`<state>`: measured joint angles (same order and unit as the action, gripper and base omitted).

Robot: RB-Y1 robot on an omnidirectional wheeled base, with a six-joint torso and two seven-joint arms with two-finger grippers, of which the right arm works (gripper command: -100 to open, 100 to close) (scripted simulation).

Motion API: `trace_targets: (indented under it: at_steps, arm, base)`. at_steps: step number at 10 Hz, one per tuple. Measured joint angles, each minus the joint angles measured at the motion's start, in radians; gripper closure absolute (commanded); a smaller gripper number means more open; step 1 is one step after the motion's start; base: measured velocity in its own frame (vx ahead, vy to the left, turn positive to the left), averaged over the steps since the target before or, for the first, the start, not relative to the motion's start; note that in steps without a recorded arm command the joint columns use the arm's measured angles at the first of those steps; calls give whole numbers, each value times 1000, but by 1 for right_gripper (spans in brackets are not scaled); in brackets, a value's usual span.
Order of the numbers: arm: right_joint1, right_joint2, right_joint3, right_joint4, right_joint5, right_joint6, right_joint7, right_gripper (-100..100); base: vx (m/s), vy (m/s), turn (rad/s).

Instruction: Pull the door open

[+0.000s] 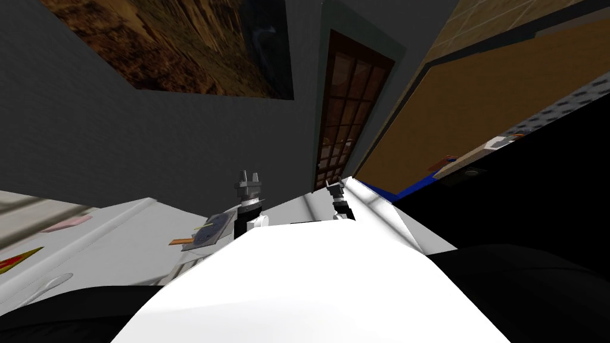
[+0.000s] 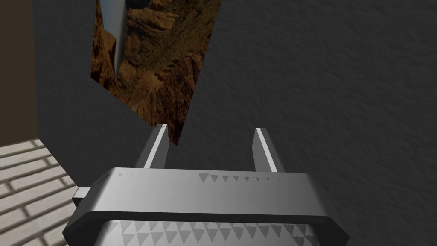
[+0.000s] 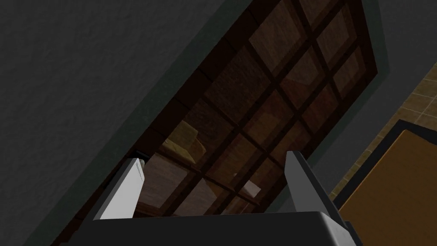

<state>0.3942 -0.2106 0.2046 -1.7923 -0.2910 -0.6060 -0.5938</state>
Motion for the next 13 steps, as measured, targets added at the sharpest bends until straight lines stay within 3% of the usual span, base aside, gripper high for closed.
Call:
trace_targets:
  at_steps: [13]
  arm:
    - [-73,-92,114,298,-179,-131,-292,-100]
  base:
    - [86,-52,116]
